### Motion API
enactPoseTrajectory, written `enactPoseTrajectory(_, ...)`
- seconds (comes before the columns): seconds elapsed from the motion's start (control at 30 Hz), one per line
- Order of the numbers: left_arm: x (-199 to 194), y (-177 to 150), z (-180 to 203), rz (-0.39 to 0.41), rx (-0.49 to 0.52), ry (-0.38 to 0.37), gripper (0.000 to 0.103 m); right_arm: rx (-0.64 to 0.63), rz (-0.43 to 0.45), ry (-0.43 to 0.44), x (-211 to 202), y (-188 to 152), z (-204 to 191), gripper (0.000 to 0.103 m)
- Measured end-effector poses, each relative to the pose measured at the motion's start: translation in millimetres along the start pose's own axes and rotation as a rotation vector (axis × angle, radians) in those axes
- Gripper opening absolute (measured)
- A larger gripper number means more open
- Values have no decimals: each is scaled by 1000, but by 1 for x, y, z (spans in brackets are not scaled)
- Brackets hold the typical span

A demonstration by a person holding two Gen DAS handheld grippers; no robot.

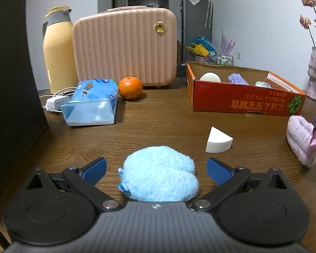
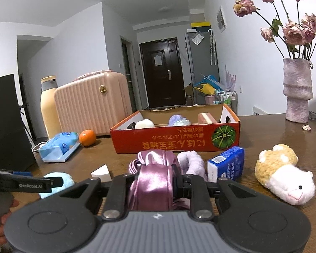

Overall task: Organize soft objects
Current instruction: 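Close the right tool on the pink scrunchie while the left closes on the blue plush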

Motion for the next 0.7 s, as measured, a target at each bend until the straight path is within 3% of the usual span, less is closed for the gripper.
enactPoseTrajectory(0.3,29,0,-1,-89,3,-15,103,2,0,-7,0,0,2,22)
enactPoseTrajectory(0.7,38,-1,0,-118,11,-25,103,9,-10,-19,2,-1,2,22)
Point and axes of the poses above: each gripper's, at about its wrist camera, not at the fingertips, and x roughly the way its jaws point, z to its right, y to its top, the point moved 3 cm from there along x, roughly the way its jaws point, and after that the axes turned 5 degrees about -z, right-handed, at the moved point
